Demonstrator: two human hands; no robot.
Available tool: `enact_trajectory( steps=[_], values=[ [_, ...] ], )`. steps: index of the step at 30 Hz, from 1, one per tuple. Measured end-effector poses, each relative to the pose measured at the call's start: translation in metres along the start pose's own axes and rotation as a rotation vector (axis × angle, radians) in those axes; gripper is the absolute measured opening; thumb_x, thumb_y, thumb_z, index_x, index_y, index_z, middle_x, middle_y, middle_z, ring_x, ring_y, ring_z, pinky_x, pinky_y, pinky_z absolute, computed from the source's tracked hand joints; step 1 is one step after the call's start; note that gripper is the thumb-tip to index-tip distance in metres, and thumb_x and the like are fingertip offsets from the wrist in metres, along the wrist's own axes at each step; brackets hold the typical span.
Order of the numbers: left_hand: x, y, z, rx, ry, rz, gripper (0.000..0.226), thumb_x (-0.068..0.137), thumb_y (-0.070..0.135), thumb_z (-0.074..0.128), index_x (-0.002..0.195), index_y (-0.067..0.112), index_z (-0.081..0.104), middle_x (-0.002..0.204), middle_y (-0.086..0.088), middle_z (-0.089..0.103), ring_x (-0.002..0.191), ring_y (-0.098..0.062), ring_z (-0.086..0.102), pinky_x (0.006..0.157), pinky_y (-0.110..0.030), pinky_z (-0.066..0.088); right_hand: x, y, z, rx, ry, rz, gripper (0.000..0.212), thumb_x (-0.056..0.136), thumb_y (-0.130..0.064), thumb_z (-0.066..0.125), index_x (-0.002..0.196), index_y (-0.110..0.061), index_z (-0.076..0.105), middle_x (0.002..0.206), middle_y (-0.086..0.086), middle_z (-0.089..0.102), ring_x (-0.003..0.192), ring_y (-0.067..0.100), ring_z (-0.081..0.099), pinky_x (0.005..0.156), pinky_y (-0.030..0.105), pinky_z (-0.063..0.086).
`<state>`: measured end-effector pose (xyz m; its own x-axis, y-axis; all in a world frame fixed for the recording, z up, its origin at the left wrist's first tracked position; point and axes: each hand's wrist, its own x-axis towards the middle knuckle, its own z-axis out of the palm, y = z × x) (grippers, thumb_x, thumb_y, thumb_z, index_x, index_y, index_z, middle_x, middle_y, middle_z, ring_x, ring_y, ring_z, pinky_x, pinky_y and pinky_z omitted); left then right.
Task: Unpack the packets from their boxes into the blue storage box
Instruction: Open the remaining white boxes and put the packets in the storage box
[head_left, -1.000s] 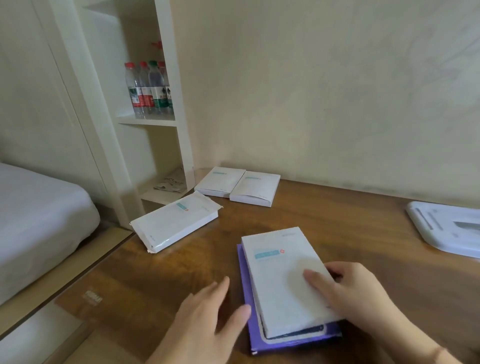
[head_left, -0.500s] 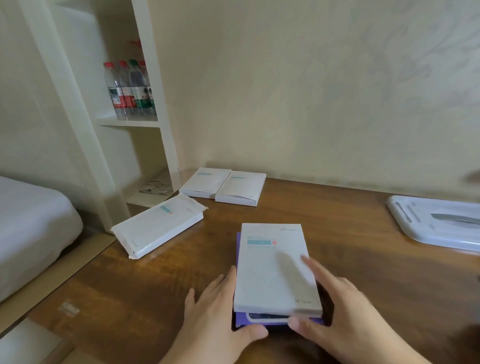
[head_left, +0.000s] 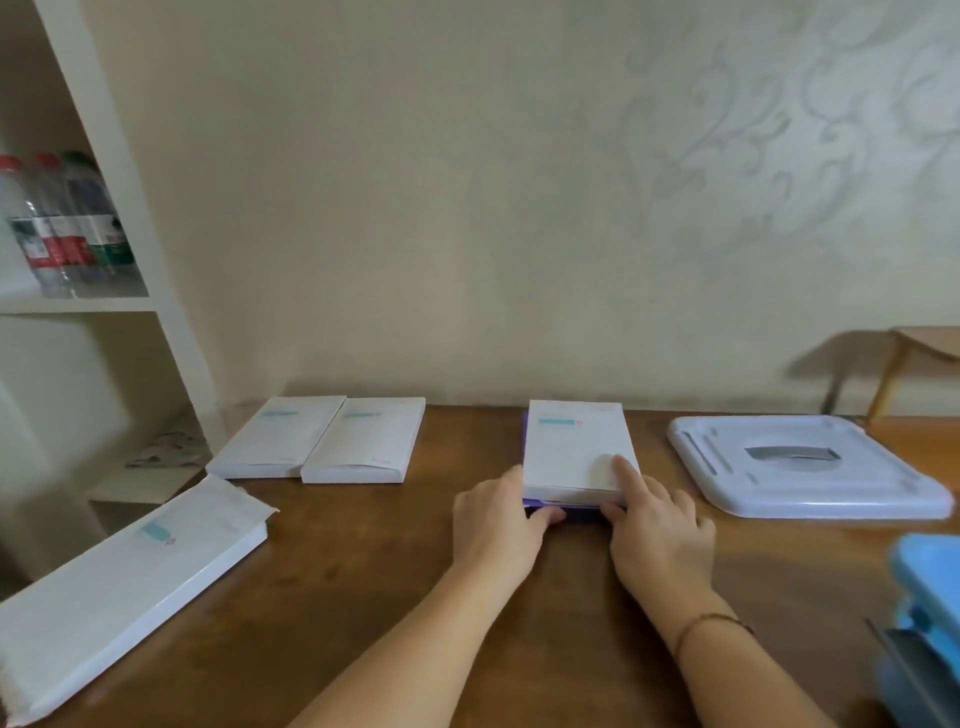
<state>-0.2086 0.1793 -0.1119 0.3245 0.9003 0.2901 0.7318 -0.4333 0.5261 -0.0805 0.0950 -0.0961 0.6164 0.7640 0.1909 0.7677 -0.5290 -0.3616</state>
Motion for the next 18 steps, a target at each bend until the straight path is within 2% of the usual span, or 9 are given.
enact_trajectory(
  steps=[6, 12, 14, 16, 18],
  values=[
    [0.032, 0.003, 0.015, 0.092, 0.069, -0.059, 0.046, 0.083, 0.058, 0.067, 0.120, 0.034, 0.059, 0.119, 0.009, 0.066, 0.108, -0.017, 0.053, 0.091, -0.037, 0.040, 0.036, -0.008, 0.011, 0.001, -0.020, 0.062, 0.052, 0.101, -0.037, 0.037, 0.147, -0.041, 0.013, 0.139, -0.004, 0.048, 0.128, 0.024, 0.041, 0.103, 0.048, 0.033],
    [0.044, 0.003, 0.014, 0.077, 0.032, -0.078, 0.048, 0.083, 0.056, 0.067, 0.124, 0.032, 0.057, 0.122, 0.007, 0.063, 0.112, -0.019, 0.051, 0.094, -0.039, 0.039, 0.045, -0.014, 0.016, 0.007, -0.028, 0.087, 0.055, 0.101, -0.037, 0.035, 0.148, -0.044, 0.008, 0.141, -0.003, 0.047, 0.131, 0.027, 0.037, 0.106, 0.055, 0.029],
    [0.041, 0.002, 0.011, 0.055, -0.047, -0.078, 0.060, 0.083, 0.058, 0.067, 0.133, 0.030, 0.049, 0.132, 0.005, 0.058, 0.120, -0.020, 0.049, 0.100, -0.040, 0.039, 0.046, -0.016, 0.013, 0.019, -0.070, 0.099, 0.058, 0.101, -0.037, 0.035, 0.150, -0.044, 0.005, 0.143, -0.001, 0.046, 0.134, 0.028, 0.034, 0.109, 0.057, 0.026],
    [0.034, -0.006, -0.002, 0.000, -0.128, -0.055, 0.077, 0.083, 0.062, 0.064, 0.146, 0.031, 0.034, 0.149, 0.005, 0.044, 0.134, -0.022, 0.041, 0.108, -0.043, 0.036, 0.043, -0.018, 0.009, 0.063, -0.094, 0.120, 0.065, 0.100, -0.041, 0.039, 0.151, -0.042, 0.000, 0.149, 0.001, 0.041, 0.139, 0.030, 0.030, 0.111, 0.057, 0.024],
    [0.023, -0.025, -0.029, 0.005, -0.103, 0.018, 0.076, 0.085, 0.064, 0.058, 0.149, 0.034, 0.030, 0.156, 0.009, 0.033, 0.142, -0.019, 0.034, 0.110, -0.041, 0.034, 0.035, -0.027, 0.000, 0.097, -0.019, 0.123, 0.075, 0.096, -0.045, 0.049, 0.153, -0.035, 0.001, 0.154, 0.004, 0.032, 0.141, 0.032, 0.026, 0.113, 0.057, 0.025]
  ],
)
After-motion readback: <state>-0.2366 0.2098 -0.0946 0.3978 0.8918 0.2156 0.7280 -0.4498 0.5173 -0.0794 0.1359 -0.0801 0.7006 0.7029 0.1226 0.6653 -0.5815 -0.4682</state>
